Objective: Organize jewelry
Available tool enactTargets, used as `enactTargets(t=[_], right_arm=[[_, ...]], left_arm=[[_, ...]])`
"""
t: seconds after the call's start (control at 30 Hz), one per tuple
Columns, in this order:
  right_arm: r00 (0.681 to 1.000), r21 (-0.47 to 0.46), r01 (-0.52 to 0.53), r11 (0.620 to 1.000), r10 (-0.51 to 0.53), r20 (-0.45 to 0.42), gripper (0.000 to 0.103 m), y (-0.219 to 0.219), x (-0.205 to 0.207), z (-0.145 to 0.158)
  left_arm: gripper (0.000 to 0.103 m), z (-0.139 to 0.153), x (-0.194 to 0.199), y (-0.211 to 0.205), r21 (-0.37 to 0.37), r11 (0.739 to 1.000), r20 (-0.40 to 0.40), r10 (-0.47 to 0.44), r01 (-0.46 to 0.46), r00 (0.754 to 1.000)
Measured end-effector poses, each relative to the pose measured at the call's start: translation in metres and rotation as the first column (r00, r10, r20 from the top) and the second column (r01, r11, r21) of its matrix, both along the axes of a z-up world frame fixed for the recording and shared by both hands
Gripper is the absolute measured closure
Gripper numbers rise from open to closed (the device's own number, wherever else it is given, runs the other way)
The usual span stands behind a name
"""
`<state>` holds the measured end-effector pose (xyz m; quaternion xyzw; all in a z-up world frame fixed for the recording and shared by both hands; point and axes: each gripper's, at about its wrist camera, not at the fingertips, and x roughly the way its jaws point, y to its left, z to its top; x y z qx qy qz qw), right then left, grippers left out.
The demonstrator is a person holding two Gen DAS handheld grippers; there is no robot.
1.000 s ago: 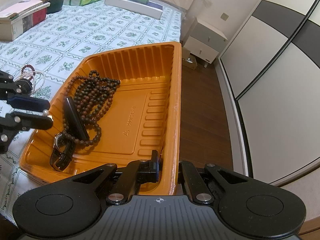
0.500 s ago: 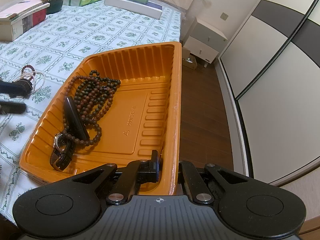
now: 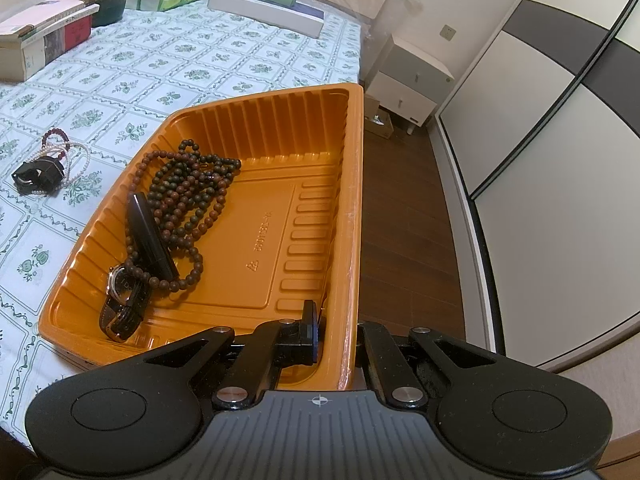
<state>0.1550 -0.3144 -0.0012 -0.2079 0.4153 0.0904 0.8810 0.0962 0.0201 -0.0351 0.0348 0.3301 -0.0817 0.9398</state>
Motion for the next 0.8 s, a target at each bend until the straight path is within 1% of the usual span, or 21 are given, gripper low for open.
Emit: enactTargets(t=[0.1,0.23,0.4,0.53,0.73,0.8], right_arm=[[1.0,0.001,0.0,1.0,0.0,0.0,0.1,0.0,0.0,0.0],[1.0,0.0,0.0,1.0,0.0,0.0,0.1,0.0,0.0,0.0],[1.0,-0.001,0.001,1.0,-0.001,-0.001,0.1,0.0,0.0,0.0],[1.0,-0.002,0.001,1.0,-0.001,-0.001,0.1,0.0,0.0,0.0],[1.0,-0.002,0.002,1.0,-0.002,-0.001,0.1,0.0,0.0,0.0],[1.0,-0.001,0.002,1.0,-0.002,-0.002,0.1,0.0,0.0,0.0]], left_arm=[[0.068,-0.003,0.006,-0.002,0.028,0.999,0.002,-0.015,0.015,1.0],[0.068,-0.009,0.016,-0.003,0.038,0.999,-0.009,-0.034,0.034,0.999],[0.068,-0.013,0.027,-0.008,0.076,0.995,-0.006,-0.067,0.067,0.998],[0.068,-0.012,0.034,-0.007,0.06,0.995,-0.001,-0.081,0.081,0.997],[0.069,-0.011,0.058,0.0,0.03,0.999,0.003,-0.044,0.044,0.999],[0.069,-0.012,0.066,0.001,0.034,0.999,0.008,-0.039,0.038,0.999]])
